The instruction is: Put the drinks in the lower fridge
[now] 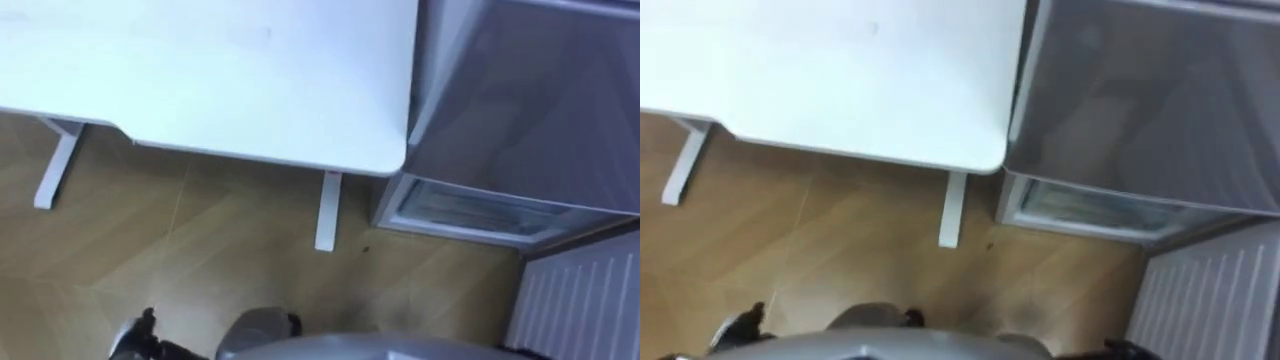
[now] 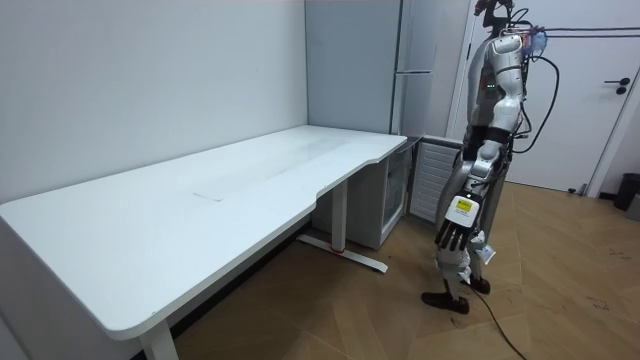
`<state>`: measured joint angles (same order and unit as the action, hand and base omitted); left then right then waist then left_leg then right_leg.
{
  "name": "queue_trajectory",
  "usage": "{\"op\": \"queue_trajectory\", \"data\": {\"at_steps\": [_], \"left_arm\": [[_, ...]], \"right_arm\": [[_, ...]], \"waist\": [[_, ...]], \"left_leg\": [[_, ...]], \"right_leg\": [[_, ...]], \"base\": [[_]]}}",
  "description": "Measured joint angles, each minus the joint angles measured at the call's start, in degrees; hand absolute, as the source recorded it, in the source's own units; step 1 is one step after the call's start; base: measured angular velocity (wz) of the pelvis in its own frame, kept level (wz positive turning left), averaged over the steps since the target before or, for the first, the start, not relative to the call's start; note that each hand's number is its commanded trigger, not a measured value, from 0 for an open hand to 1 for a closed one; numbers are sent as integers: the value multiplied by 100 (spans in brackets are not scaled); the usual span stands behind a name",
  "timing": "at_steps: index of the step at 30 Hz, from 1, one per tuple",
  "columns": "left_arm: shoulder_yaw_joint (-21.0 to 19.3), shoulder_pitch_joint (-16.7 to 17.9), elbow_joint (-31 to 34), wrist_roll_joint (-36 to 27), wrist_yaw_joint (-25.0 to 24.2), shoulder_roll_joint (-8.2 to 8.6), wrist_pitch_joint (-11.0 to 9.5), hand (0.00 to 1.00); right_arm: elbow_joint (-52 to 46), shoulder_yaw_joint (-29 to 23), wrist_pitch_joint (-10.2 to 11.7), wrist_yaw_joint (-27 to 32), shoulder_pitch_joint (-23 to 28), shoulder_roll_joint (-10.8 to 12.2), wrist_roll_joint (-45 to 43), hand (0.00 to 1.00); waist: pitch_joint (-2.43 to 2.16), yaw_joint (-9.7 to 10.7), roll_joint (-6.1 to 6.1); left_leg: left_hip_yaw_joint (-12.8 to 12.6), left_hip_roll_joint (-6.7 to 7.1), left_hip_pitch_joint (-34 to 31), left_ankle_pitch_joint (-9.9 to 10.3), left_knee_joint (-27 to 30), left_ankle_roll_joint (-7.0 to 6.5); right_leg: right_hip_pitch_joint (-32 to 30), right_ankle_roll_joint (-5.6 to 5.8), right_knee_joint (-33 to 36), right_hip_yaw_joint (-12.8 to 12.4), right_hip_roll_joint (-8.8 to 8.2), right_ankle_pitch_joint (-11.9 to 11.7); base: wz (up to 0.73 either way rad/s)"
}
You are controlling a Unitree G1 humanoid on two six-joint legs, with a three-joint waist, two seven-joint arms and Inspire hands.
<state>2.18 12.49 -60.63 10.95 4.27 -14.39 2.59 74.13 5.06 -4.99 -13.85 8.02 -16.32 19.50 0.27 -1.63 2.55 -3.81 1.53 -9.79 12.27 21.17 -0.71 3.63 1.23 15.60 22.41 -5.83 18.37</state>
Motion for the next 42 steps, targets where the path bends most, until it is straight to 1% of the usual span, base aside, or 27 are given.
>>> {"op": "queue_trajectory", "data": {"at_steps": [1,3,5,7,9,13,15,16,17,20,22,23,24,25,27,28,29,31,33,34,35,36,37,39,40,42], "left_arm": [[-25,19,-1,5,-4,25,6,0],[-164,105,-9,1,-39,82,21,0],[-213,144,-16,2,-45,125,88,0],[-226,158,-32,3,-82,185,117,0],[-327,161,-137,6,-154,251,140,0],[-489,186,-148,24,-263,259,241,0],[-710,190,-252,200,-271,295,252,0],[-757,205,-254,210,-272,296,259,0],[-883,208,-253,210,-270,301,268,0],[-1069,222,-253,210,-247,317,297,0],[-1196,210,-254,211,-227,344,338,0],[-1269,185,-253,208,-218,370,341,0],[-1317,173,-281,208,-224,377,338,0],[-1339,171,-308,208,-224,377,342,0],[-1366,89,-320,207,-228,377,331,0],[-1403,77,-331,208,-233,377,331,0],[-1523,83,-335,211,-247,377,328,0],[-1598,137,-330,210,-240,362,327,0],[-1704,153,-291,208,-229,345,312,0],[-1725,145,-290,203,-217,342,309,0],[-1734,133,-290,203,-191,335,303,0],[-1785,133,-271,210,-186,335,295,0],[-1797,142,-256,211,-165,335,284,0],[-1797,150,-226,219,-42,334,185,0],[-1797,149,-229,222,-13,331,171,0],[-1797,161,-100,223,15,312,133,0]], "right_arm": [[14,-47,-3,-1,1,16,0,0],[47,-155,-19,-13,13,30,-43,0],[44,-200,-55,-12,20,42,-130,0],[31,-263,-98,-8,2,44,-210,0],[19,-299,-141,-8,3,53,-231,0],[21,-410,-191,-5,49,90,-230,0],[17,-554,-219,14,113,132,-229,0],[10,-616,-218,27,116,149,-229,0],[-6,-708,-215,63,135,182,-210,0],[-38,-867,-219,117,175,206,-183,0],[-44,-979,-217,203,138,261,-174,0],[-54,-1024,-220,279,76,297,-176,0],[-63,-1093,-222,322,-2,312,-176,0],[-90,-1112,-222,339,-30,312,-180,0],[-320,-1336,-201,564,-135,305,-202,0],[-380,-1418,-192,617,-171,299,-231,0],[-589,-1592,-196,691,-195,279,-286,0],[-895,-1805,-189,820,-253,197,-368,0],[-1478,-2077,-176,1068,-316,67,-642,0],[-1716,-2111,-185,1143,-312,30,-708,0],[-2238,-2199,-170,1270,-311,-39,-785,0],[-2825,-2322,-147,1393,-272,-85,-927,0],[-3149,-2421,-133,1447,-249,-89,-1002,0],[-4158,-2650,87,1743,-241,-163,-1111,0],[-4337,-2664,141,1828,-241,-194,-1112,0],[-5247,-2739,167,2097,-169,-219,-1304,0]], "waist": [[13,12,-17],[23,25,-22],[48,57,-53],[43,84,-90],[44,88,-102],[26,111,-125],[33,112,-107],[35,114,-105],[26,118,-82],[18,102,-91],[12,102,-89],[-5,91,-63],[-3,100,-62],[-3,102,-62],[-23,117,-28],[-24,127,-19],[-24,139,11],[-26,147,47],[-23,229,109],[-23,259,123],[6,345,154],[5,413,182],[4,430,195],[-1,433,230],[-1,439,243],[-21,502,281]], "left_leg": [[-5,6,49,0,-29,0],[-43,7,189,3,-97,0],[-43,2,273,23,-109,5],[-58,-18,311,46,-134,0],[-84,-80,388,52,-140,-2],[-139,-83,470,55,-146,3],[-190,-93,614,53,-198,4],[-204,-93,653,53,-212,4],[-221,-93,689,54,-225,4],[-258,-103,736,52,-235,2],[-306,-124,748,52,-233,2],[-368,-149,751,53,-230,3],[-399,-167,752,53,-225,4],[-403,-170,750,53,-221,4],[-454,-190,760,51,-207,2],[-482,-191,764,51,-206,2],[-506,-189,795,50,-229,0],[-536,-185,873,50,-253,-1],[-543,-179,869,51,-257,-1],[-545,-182,842,51,-249,-1],[-546,-185,824,51,-250,-1],[-558,-186,823,51,-261,0],[-563,-186,834,52,-281,1],[-659,-202,853,52,-344,3],[-680,-206,853,52,-355,4],[-713,-202,848,52,-408,5]], "right_leg": [[33,2,-2,-7,-4,-1],[126,18,-12,-46,-8,-14],[236,25,-82,-44,9,-47],[277,28,-100,-67,24,-72],[319,30,-114,-182,46,-103],[383,17,-148,-227,81,-149],[498,13,-219,-304,98,-185],[527,13,-222,-333,97,-185],[557,16,-240,-354,98,-187],[597,17,-290,-411,110,-218],[585,11,-296,-476,127,-228],[551,2,-303,-518,133,-234],[548,-5,-331,-534,146,-248],[550,-7,-346,-546,152,-254],[554,-6,-399,-656,179,-283],[556,-6,-403,-669,180,-285],[562,-5,-401,-697,176,-285],[594,-1,-402,-781,170,-287],[572,2,-401,-807,167,-287],[541,2,-395,-810,168,-287],[519,2,-403,-815,170,-287],[510,2,-407,-829,171,-287],[505,2,-406,-848,170,-287],[439,-4,-390,-977,179,-293],[429,-6,-385,-987,179,-301],[386,-4,-395,-1068,180,-316]], "base": [[0],[-9],[-6],[-9],[-16],[-12],[-13],[-13],[-9],[-9],[-17],[-21],[-20],[-10],[-10],[-13],[-14],[-16],[-7],[0],[0],[-4],[-15],[-26],[-19],[-14]]}}
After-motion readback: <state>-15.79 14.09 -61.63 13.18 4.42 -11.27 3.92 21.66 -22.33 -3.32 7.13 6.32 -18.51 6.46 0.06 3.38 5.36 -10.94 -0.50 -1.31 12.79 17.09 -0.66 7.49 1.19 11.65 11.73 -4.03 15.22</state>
